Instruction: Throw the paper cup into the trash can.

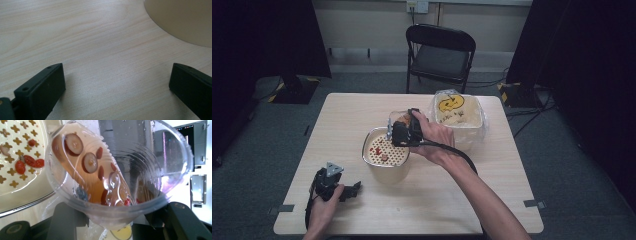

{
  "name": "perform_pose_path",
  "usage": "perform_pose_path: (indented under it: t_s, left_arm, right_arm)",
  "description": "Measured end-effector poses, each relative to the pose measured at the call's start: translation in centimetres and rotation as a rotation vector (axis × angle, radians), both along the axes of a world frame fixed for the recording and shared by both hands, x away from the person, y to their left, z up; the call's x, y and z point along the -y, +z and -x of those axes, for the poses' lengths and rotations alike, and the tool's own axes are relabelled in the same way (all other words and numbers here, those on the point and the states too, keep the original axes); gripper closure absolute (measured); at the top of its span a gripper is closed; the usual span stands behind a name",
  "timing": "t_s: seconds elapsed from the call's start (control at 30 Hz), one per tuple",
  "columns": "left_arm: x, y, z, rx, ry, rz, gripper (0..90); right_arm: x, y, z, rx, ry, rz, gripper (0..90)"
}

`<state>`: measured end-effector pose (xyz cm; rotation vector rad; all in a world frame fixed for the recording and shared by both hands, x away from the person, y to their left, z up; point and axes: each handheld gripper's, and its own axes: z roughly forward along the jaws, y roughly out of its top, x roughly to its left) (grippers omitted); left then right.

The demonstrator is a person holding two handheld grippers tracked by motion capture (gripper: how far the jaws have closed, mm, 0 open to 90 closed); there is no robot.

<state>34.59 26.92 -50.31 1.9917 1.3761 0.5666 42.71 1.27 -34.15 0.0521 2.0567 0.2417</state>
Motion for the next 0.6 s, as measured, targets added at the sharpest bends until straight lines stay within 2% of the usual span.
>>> perform_pose_path:
  t_s: [0.03, 0.13, 0.27, 0.33, 0.5, 0.6]
  left_arm:
    - [0.0, 0.0, 0.0, 0.0, -0.001, 0.0, 0.0]
    - [0.0, 0.0, 0.0, 0.0, 0.0, 0.0, 0.0]
    - [0.0, 0.0, 0.0, 0.0, 0.0, 0.0, 0.0]
    - [0.0, 0.0, 0.0, 0.0, 0.0, 0.0, 0.0]
    - [0.0, 0.0, 0.0, 0.0, -0.001, 0.0, 0.0]
    - [0.01, 0.0, 0.0, -0.001, 0.001, 0.001, 0.0]
  right_arm:
    - [-0.04, -0.06, 0.01, 0.001, -0.001, 0.007, 48.0]
    - [-0.22, -0.37, 0.03, 0.049, 0.003, 0.064, 48.1]
    - [-0.44, -0.46, 0.19, 0.091, 0.001, 0.107, 48.2]
    - [-0.54, -0.42, 0.21, 0.116, 0.014, 0.149, 48.2]
    - [-0.75, -0.24, 0.26, 0.128, 0.017, 0.165, 48.2]
    - [-0.92, -0.48, 0.35, 0.171, 0.019, 0.212, 48.3]
